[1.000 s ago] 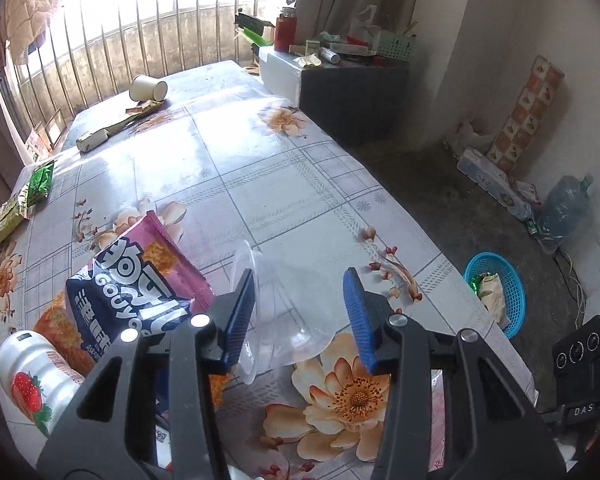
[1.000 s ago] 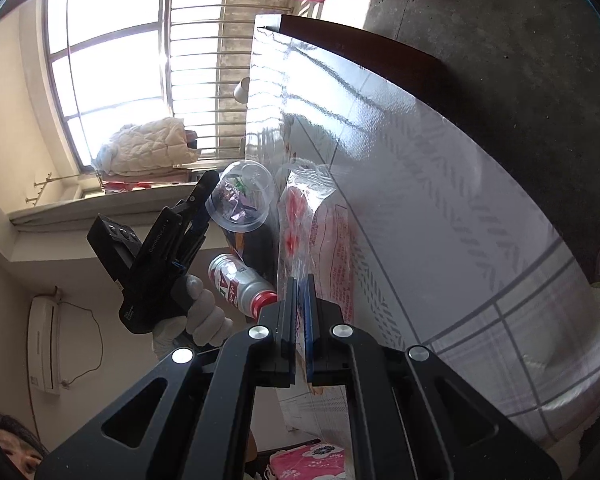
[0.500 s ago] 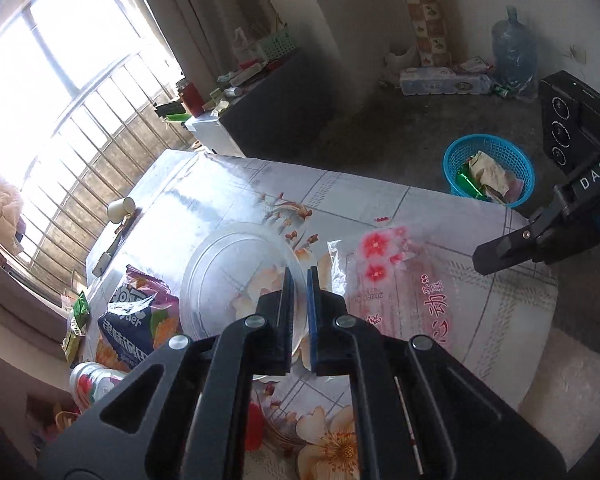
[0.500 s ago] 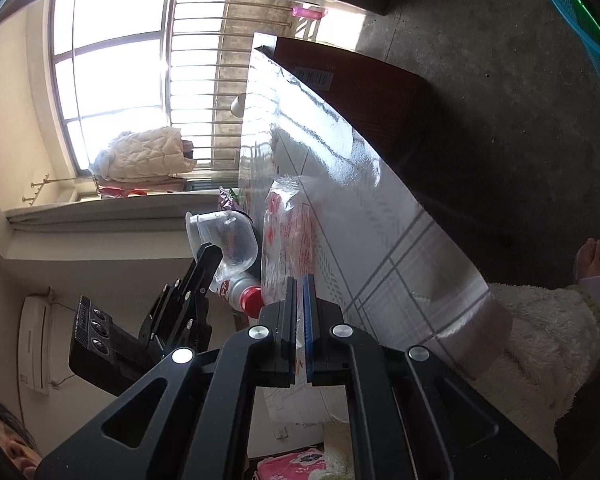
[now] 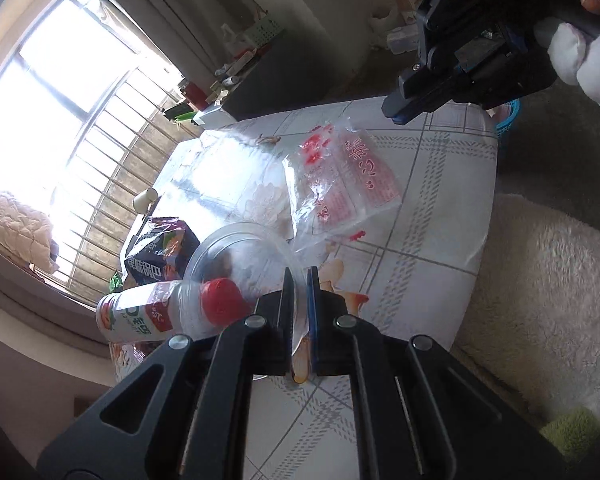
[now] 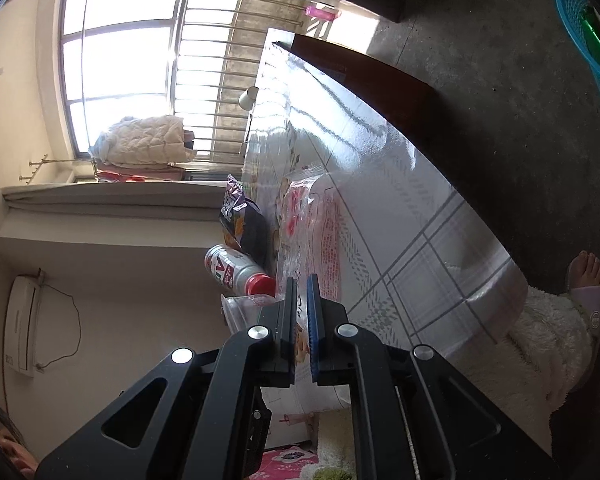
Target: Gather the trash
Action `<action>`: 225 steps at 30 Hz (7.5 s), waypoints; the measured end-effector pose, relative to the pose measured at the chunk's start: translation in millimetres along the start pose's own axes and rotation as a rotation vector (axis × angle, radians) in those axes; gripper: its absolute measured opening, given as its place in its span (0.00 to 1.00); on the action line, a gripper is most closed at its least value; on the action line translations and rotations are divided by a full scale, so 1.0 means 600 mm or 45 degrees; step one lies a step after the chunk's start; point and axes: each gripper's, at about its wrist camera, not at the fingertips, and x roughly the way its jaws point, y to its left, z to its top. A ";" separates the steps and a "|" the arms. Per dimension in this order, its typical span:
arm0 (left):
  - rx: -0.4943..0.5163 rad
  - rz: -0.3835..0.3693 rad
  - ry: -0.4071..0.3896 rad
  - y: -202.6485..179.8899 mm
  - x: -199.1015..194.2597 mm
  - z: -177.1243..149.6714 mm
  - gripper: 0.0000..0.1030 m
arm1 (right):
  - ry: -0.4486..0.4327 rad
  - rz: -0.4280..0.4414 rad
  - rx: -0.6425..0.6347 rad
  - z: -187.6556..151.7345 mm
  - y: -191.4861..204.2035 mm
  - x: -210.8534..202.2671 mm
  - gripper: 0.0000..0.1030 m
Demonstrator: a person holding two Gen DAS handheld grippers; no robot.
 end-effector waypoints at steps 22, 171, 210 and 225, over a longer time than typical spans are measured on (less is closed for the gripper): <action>-0.887 -0.359 -0.223 0.188 -0.043 -0.131 0.54 | -0.043 -0.449 -0.226 0.010 0.071 0.097 0.31; -0.452 -1.049 0.445 -0.324 0.509 0.594 0.33 | -0.614 -0.842 0.282 0.401 -0.460 -0.337 0.79; -1.558 -0.162 0.025 0.371 0.028 -0.313 0.56 | 0.282 -0.487 -1.372 -0.084 0.362 0.360 0.79; -1.589 -0.192 -0.041 0.463 0.091 -0.343 0.56 | 0.355 -0.768 -1.504 -0.120 0.348 0.474 0.58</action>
